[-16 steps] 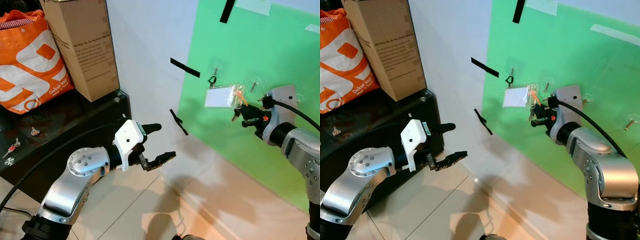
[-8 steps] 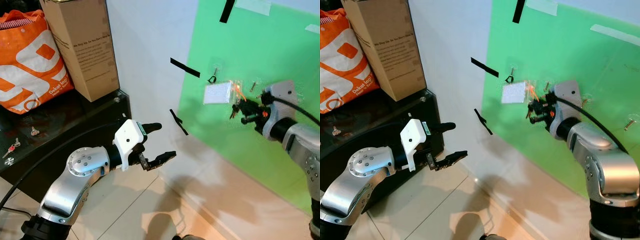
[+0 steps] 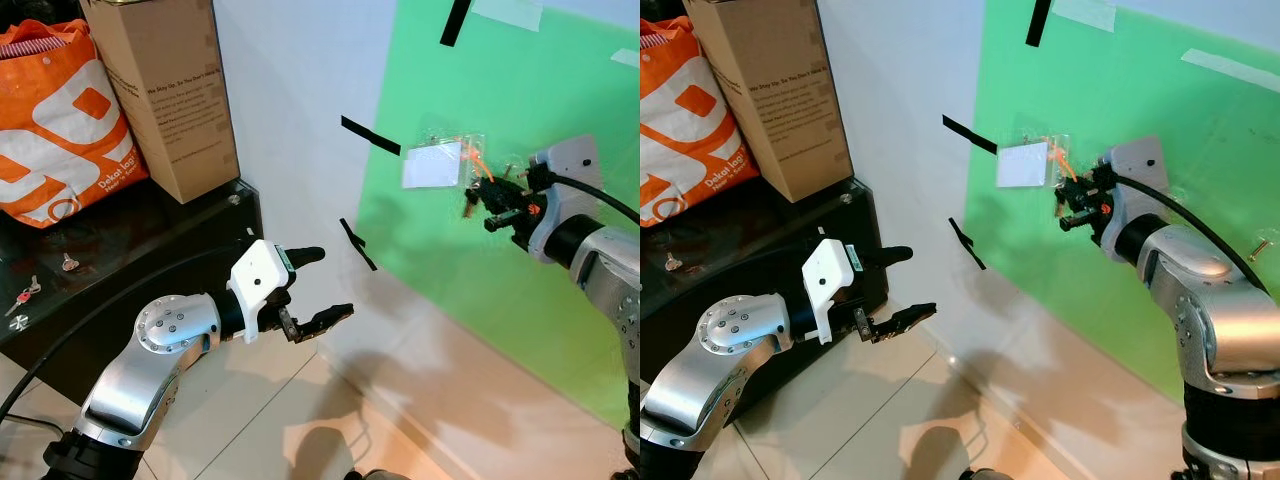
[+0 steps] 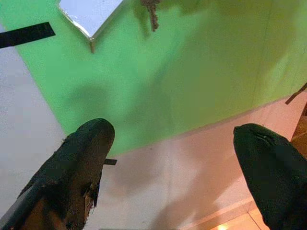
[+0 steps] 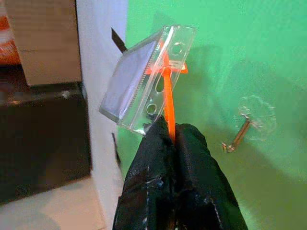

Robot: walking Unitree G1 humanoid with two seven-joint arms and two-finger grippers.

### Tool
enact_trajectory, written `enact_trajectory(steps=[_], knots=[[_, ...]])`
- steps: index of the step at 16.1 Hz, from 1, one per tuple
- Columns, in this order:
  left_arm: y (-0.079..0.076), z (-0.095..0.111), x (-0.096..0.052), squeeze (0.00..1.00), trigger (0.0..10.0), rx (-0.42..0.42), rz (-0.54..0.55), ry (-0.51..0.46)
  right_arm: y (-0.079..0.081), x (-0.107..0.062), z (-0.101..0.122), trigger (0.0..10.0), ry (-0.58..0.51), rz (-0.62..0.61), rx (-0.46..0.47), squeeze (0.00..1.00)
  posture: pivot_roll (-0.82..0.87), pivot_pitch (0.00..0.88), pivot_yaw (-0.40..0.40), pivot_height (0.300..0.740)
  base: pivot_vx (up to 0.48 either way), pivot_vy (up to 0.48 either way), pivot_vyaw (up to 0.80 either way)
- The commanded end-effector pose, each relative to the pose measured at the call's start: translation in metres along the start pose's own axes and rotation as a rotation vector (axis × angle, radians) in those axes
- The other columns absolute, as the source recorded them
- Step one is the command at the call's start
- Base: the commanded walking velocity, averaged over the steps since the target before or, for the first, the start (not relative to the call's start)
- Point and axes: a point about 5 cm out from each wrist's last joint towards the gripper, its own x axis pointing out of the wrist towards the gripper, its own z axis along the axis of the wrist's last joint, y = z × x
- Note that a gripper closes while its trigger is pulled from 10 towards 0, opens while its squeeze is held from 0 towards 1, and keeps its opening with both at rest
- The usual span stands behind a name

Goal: Hang keys on a hook

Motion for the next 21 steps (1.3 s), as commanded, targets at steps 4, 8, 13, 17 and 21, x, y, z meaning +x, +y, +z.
enact_trajectory(steps=[4,8,13,17,21], knots=[[-0.004,0.002,0.0,0.0,10.0,0.009,-0.018,-0.005,-0.008,-0.002,-0.001,10.0,0.02,0.011,0.124,0.0,-0.09,0.0,-0.048,0.74,0.0,0.0,0.0],[-0.004,0.001,-0.002,0.0,10.0,0.005,-0.018,-0.005,-0.014,-0.008,-0.007,10.0,0.029,0.023,0.347,0.0,-0.09,0.0,-0.044,0.74,0.0,0.0,0.0],[-0.004,0.002,0.0,0.0,10.0,0.007,-0.024,-0.007,-0.014,-0.007,-0.01,10.0,0.059,0.038,0.539,0.0,-0.09,0.0,-0.042,0.74,0.0,0.0,0.0],[-0.005,0.002,-0.001,0.0,10.0,0.002,-0.023,-0.003,-0.01,-0.005,-0.014,10.0,0.134,0.051,0.619,0.0,-0.08,0.0,-0.044,0.74,0.0,0.0,0.0],[-0.004,0.003,-0.002,0.0,10.0,0.003,-0.025,0.001,-0.006,-0.003,-0.019,10.0,0.173,0.035,0.667,0.0,-0.08,0.0,-0.04,0.74,0.0,0.0,0.0]])
